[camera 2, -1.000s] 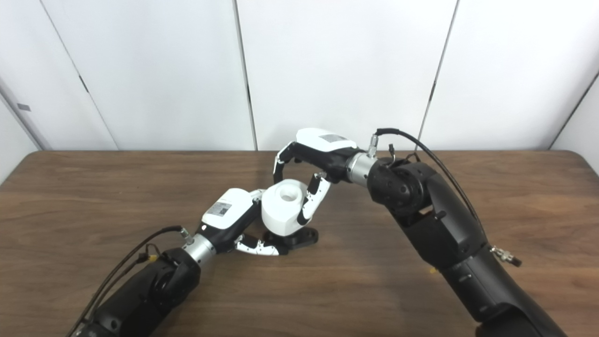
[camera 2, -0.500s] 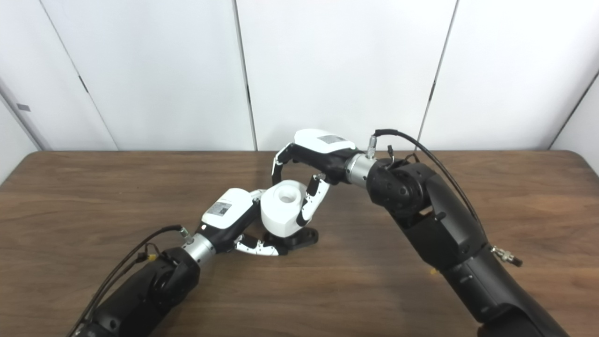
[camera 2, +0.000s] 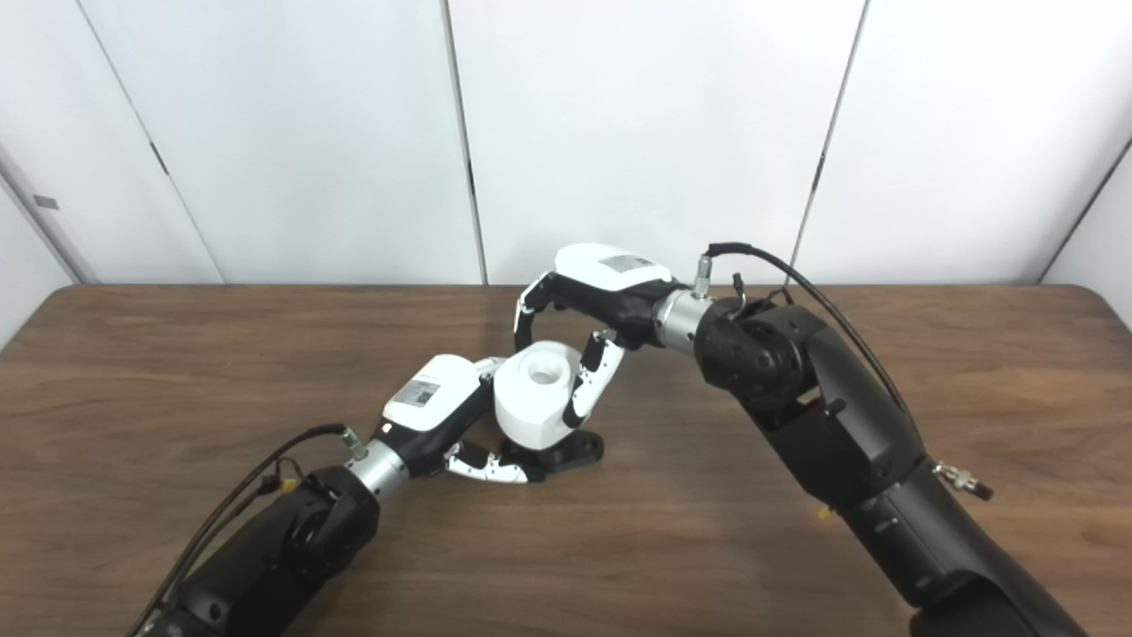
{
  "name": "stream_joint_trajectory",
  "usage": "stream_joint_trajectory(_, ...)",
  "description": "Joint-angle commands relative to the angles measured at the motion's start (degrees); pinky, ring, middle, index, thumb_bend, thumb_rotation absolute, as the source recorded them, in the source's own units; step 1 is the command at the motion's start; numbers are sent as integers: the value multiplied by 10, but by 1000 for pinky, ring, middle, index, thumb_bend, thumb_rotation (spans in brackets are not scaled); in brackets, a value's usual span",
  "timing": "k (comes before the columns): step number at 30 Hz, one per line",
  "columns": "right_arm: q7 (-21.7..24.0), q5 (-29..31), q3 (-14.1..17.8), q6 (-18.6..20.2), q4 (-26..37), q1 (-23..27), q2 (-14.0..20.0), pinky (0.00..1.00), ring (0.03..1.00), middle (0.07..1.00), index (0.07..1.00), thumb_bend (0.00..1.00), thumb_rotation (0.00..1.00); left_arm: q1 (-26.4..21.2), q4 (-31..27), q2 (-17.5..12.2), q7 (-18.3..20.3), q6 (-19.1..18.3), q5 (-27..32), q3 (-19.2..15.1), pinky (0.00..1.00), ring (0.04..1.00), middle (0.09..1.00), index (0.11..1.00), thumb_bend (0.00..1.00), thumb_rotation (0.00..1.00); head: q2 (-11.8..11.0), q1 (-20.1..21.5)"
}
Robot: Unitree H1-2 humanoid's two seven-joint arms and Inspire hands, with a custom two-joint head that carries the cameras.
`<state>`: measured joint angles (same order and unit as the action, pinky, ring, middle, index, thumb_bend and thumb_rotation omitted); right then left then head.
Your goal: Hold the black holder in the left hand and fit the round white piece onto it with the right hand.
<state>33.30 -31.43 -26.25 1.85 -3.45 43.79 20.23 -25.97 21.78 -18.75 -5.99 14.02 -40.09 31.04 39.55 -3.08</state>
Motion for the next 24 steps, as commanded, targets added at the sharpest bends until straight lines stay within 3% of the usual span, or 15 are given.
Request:
stream_joint_trajectory(1, 26, -12, -9, 4, 8, 15, 11, 760, 803, 739, 479, 523, 133, 25, 32, -2, 66, -19, -18, 26, 678, 838, 812, 486, 521, 79, 1, 1)
stream_joint_trajectory(7, 48, -9, -9, 30, 17, 21, 16, 810, 819, 739, 480, 522, 130, 25, 33, -2, 70, -20, -15, 24, 682, 843, 815, 485, 521, 78, 2, 2)
stream_joint_trajectory(15, 80, -15, -9, 56, 34, 27, 23, 780, 813, 747, 480, 521, 129, 23, 33, -4, 65, -16, -20, 26, 670, 835, 807, 485, 521, 78, 3, 2)
stream_joint_trajectory(24, 79, -16, -7, 56, 36, 22, 23, 788, 813, 747, 480, 521, 128, 24, 29, -6, 67, -17, -19, 25, 673, 835, 805, 485, 522, 77, 5, 2)
